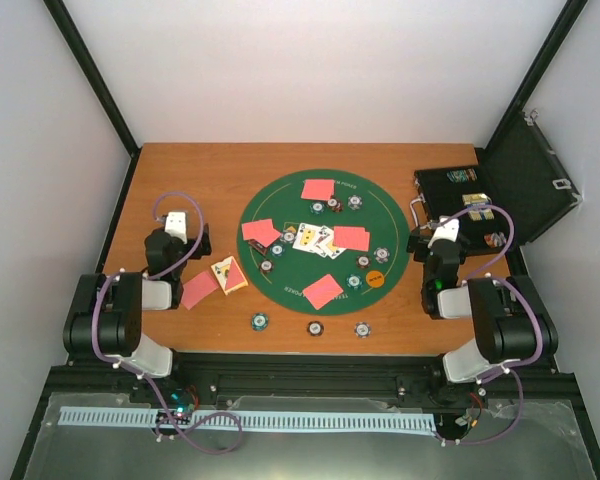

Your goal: Distribute texas hold em gaming equipment

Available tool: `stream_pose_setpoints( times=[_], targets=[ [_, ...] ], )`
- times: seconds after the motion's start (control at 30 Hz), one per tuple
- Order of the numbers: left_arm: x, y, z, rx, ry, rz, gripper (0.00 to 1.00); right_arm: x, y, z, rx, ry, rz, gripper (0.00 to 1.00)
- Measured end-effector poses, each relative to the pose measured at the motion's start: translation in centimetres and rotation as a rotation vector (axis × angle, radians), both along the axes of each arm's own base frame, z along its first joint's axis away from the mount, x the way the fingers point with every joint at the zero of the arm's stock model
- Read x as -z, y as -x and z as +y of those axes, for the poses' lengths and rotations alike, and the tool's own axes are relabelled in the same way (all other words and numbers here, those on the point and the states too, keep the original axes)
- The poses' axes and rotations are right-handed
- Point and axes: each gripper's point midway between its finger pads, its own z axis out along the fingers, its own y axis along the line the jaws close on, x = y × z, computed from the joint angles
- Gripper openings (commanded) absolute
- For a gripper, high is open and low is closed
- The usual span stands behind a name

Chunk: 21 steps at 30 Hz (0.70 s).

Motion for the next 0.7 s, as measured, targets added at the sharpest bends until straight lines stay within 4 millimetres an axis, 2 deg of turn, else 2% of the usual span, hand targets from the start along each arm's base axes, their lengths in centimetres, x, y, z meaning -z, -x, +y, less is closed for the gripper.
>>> stream_pose_setpoints(
  times=[0.1,0.7],
  targets=[
    [-0.3,-0.2,0.6,-0.037,0.001,-0.007,1.0,0.6,-0.3,0.2,-0.042,-0.01,0.014,1.0],
    [-0.7,-0.5,1.2,-0.08,-0.007,-0.018,1.0,0.1,-0.7,0.8,-0.111,-0.036,-0.01,1.0]
  ],
)
